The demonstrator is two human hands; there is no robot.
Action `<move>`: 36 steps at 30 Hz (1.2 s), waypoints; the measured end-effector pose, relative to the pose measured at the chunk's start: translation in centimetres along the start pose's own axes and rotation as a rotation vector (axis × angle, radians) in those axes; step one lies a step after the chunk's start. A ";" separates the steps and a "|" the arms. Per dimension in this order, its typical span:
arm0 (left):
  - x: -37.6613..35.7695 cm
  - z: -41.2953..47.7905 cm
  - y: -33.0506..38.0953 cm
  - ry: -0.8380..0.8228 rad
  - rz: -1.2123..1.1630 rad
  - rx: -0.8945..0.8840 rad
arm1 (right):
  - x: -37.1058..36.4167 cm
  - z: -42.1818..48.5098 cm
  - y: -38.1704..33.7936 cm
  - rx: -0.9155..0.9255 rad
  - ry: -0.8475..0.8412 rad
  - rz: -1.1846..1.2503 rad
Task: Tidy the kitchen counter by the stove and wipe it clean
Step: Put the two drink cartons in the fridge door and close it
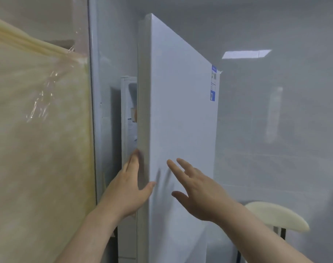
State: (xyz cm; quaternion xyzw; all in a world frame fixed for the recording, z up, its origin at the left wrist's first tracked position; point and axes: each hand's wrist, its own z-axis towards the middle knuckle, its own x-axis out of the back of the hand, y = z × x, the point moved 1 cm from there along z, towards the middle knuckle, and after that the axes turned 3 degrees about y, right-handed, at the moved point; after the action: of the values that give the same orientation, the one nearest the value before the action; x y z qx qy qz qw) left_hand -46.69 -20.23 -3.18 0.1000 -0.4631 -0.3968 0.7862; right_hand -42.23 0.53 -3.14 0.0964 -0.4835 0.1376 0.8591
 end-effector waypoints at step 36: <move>-3.7 27.5 -23.1 0.009 0.134 -0.025 | -18.8 27.3 7.6 -0.214 0.009 -0.440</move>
State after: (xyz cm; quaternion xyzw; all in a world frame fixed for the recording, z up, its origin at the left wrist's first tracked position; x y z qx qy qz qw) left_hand -82.07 -27.12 -2.55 0.0607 -0.4603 -0.3485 0.8142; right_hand -76.01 -3.12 -4.95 0.1070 -0.4588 -0.1046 0.8758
